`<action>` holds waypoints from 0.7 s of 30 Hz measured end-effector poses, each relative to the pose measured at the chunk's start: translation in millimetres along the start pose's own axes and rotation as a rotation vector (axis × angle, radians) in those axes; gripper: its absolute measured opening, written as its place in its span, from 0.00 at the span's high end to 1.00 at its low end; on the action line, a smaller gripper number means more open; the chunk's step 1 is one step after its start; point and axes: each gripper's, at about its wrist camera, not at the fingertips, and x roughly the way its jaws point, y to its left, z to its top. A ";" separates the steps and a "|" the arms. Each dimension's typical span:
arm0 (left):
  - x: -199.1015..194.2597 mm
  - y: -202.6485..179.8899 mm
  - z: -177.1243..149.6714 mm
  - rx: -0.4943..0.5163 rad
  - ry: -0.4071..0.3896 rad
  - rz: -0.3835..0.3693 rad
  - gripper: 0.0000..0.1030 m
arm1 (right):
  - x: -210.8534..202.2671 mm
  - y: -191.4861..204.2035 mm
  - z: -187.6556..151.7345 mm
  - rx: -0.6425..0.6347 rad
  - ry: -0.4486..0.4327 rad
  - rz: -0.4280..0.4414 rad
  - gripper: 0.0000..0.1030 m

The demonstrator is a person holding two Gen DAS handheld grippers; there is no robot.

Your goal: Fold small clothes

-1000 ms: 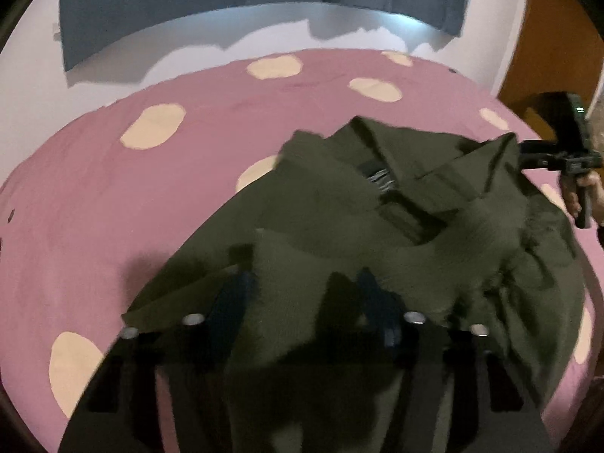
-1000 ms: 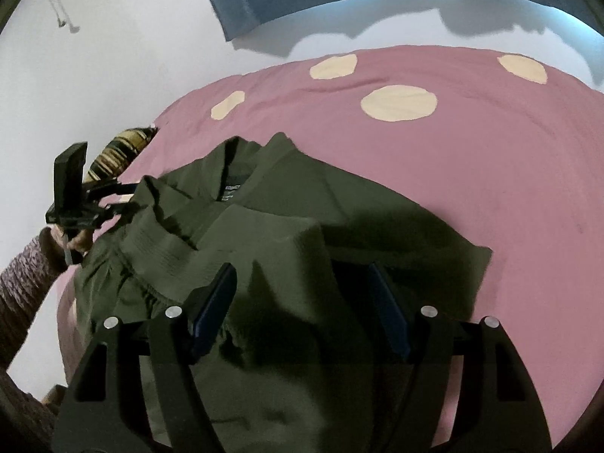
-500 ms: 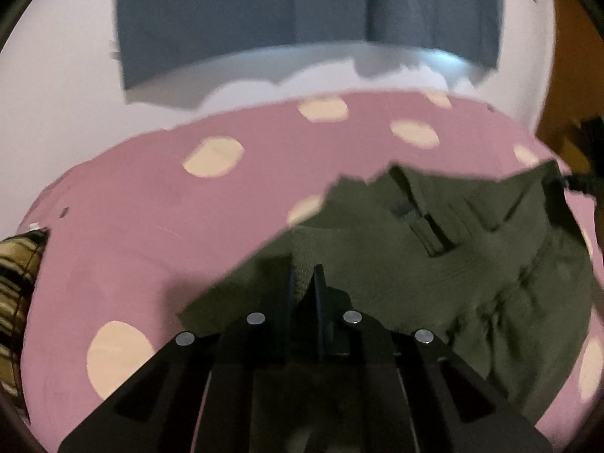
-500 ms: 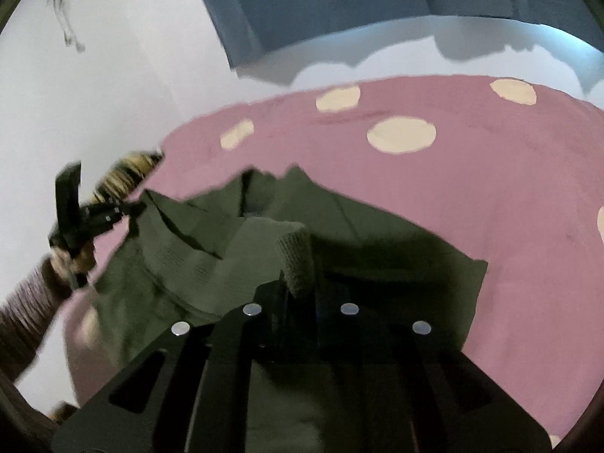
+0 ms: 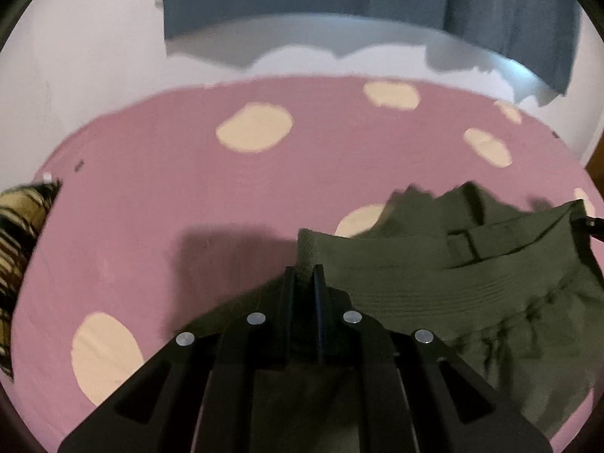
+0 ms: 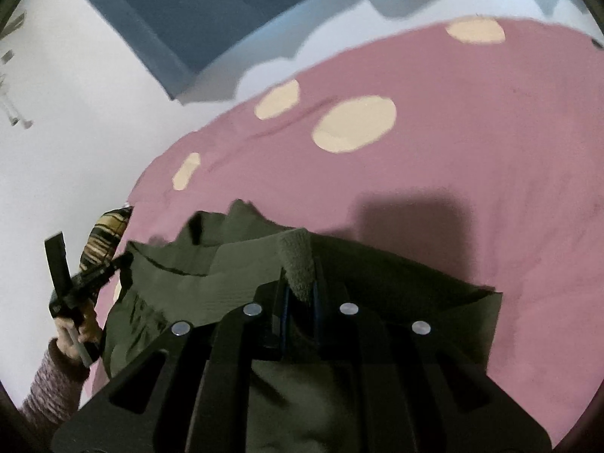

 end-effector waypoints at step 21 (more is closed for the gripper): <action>40.7 5.9 -18.7 -0.044 0.014 0.006 0.90 | 42.9 -33.3 -4.2 0.125 0.086 -0.004 0.91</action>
